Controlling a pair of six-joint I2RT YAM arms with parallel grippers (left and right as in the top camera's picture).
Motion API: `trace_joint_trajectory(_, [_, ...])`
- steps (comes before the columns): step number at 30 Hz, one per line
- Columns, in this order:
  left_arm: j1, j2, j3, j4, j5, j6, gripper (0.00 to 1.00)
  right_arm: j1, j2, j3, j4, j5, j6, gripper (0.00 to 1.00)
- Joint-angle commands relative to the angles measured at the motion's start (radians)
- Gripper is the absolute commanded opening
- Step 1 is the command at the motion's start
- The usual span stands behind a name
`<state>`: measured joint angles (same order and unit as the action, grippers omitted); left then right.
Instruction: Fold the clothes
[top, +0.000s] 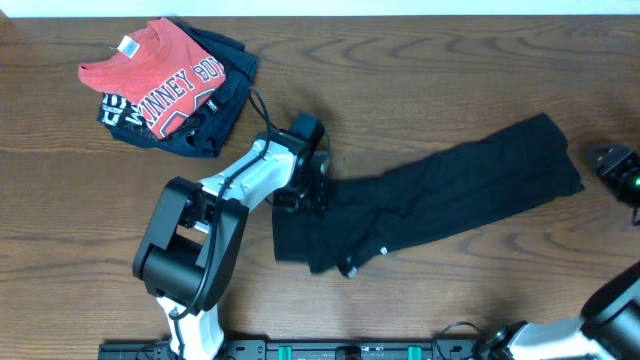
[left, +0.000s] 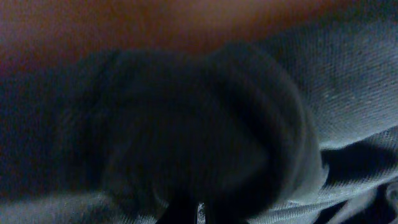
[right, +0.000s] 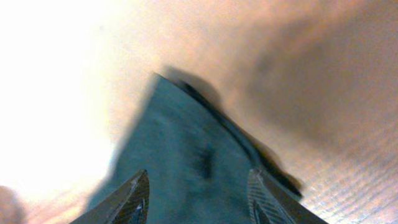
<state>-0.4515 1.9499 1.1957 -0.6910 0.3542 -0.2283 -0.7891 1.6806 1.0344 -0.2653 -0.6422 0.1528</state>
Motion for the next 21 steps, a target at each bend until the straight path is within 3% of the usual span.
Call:
trace_joint_trajectory(1, [0.055,0.053,-0.020,0.126,-0.296,0.079,0.06,0.026,-0.088,-0.001,-0.018,-0.058,0.011,0.52])
trace_joint_trajectory(7, [0.130,0.053,0.021,0.272,-0.296,0.141,0.06,0.141,-0.073,-0.001,-0.122,0.103,0.011,0.54])
trace_joint_trajectory(16, [0.222,0.030,0.124,0.205,-0.291,0.138,0.17,0.286,0.116,-0.001,-0.125,0.352,0.106,0.30])
trace_joint_trajectory(21, [0.224,-0.019,0.150,0.149,-0.277,0.138,0.52,0.290,0.232,-0.001,-0.121,0.352,0.113,0.22])
